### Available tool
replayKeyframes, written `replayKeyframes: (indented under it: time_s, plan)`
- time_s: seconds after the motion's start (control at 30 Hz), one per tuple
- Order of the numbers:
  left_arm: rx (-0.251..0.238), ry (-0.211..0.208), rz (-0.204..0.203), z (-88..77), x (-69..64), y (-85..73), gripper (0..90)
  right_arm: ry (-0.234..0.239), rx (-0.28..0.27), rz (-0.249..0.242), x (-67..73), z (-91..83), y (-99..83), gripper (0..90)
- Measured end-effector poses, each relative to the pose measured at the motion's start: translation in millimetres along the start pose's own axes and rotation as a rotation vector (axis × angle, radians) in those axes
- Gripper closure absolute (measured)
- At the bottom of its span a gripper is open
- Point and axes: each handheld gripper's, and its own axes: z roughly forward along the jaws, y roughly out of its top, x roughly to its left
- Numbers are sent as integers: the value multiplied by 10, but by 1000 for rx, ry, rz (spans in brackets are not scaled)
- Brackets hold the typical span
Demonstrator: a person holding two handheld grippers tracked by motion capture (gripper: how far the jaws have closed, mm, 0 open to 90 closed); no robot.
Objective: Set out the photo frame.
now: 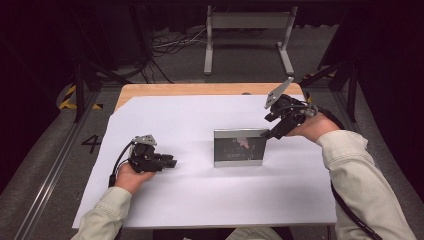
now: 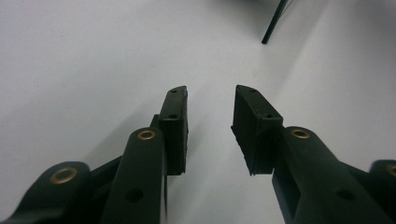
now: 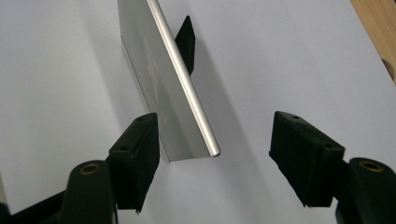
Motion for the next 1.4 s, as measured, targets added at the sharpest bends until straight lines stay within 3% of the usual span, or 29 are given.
replayKeyframes:
  time_s: [0.83,1.4]
  plan:
    - [-5,1,-19,-7,55,-16,644,-24,-38,104,-82,-124,-494,328]
    - [-34,30,-59,-36,165,-77,617,-30,-84,227,-195,-17,-1067,331]
